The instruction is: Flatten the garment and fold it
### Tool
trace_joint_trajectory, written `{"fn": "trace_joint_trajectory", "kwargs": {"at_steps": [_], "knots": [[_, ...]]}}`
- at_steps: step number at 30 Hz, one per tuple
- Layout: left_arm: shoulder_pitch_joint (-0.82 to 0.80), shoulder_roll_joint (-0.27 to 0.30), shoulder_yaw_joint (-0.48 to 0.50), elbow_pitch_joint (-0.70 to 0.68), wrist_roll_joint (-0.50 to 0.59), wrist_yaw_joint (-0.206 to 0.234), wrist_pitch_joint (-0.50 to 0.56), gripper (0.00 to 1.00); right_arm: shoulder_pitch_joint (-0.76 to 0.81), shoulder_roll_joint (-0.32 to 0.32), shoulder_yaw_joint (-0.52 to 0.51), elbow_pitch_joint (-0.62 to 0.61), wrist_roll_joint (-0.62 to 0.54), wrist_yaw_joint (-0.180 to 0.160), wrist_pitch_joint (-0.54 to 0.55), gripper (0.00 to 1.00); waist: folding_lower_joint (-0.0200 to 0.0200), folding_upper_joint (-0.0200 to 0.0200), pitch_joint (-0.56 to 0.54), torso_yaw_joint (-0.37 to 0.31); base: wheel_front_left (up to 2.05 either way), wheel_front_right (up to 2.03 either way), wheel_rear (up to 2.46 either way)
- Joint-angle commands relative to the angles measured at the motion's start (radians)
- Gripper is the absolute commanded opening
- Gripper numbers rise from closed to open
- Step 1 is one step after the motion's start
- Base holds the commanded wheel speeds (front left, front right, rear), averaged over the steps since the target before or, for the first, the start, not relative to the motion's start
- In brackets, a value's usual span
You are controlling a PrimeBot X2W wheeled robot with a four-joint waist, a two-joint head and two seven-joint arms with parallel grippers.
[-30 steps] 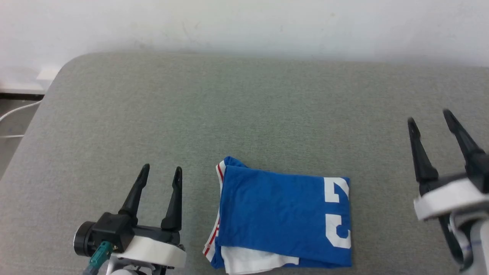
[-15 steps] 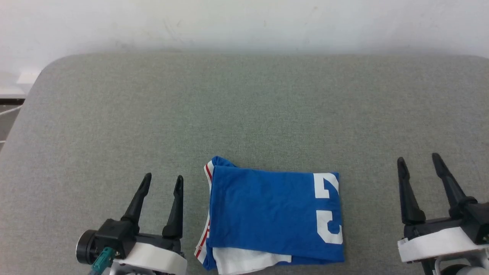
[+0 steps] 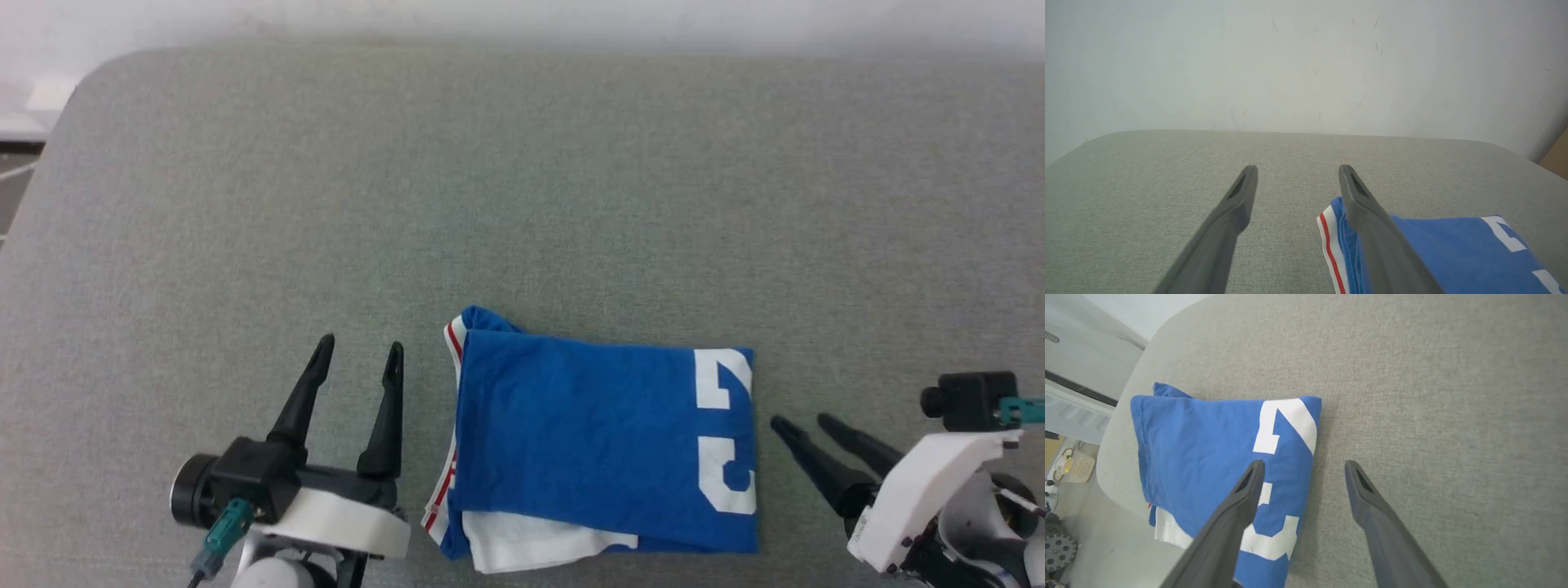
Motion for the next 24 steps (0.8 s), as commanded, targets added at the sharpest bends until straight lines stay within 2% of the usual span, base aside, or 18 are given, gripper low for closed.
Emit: {"fn": "trace_joint_trajectory", "kwargs": {"at_steps": [1,6,13,14,15,16,20,24], "knots": [[-0.02,-0.002,-0.003,0.0,0.005,-0.008,-0.005,1.0,-0.02,0.0,0.004,0.012,0.019,-0.001,0.024,1.0,-0.0001,0.0,0.03,0.025,0.0,0.0,0.0],[-0.04,-0.002,-0.014,0.003,0.006,-0.008,-0.005,1.0,-0.077,0.016,0.032,0.1,0.057,-0.001,0.11,1.0,-0.0001,0.0,0.063,0.054,0.0,0.0,0.0],[-0.061,-0.002,-0.026,0.01,0.007,-0.008,-0.005,1.0,-0.148,0.042,0.122,0.225,0.036,-0.001,0.114,1.0,-0.0001,0.0,0.084,0.081,0.0,0.0,0.0],[-0.062,-0.002,-0.026,0.01,0.007,-0.008,-0.005,1.0,-0.155,0.045,0.136,0.24,0.034,-0.001,0.112,0.92,-0.0001,0.0,0.084,0.083,0.0,0.0,0.0],[-0.062,-0.002,-0.026,0.011,0.007,-0.008,-0.005,1.0,-0.162,0.044,0.151,0.252,0.028,-0.001,0.106,0.3,-0.0001,0.0,0.084,0.083,0.0,0.0,0.0],[-0.062,-0.002,-0.027,0.012,0.008,-0.008,-0.005,1.0,-0.169,0.041,0.165,0.261,0.02,-0.001,0.095,0.0,-0.0001,0.0,0.082,0.083,0.0,0.0,0.0],[-0.068,-0.002,-0.033,0.012,0.008,-0.008,-0.005,1.0,-0.204,0.009,0.209,0.27,-0.025,-0.001,0.033,0.0,-0.0001,0.0,0.075,0.07,0.0,0.0,0.0],[-0.072,-0.002,-0.04,0.008,0.001,-0.008,-0.005,1.0,-0.257,-0.07,0.256,0.242,-0.147,-0.001,-0.025,0.0,-0.0001,0.0,0.061,0.023,0.0,0.0,0.0]]}}
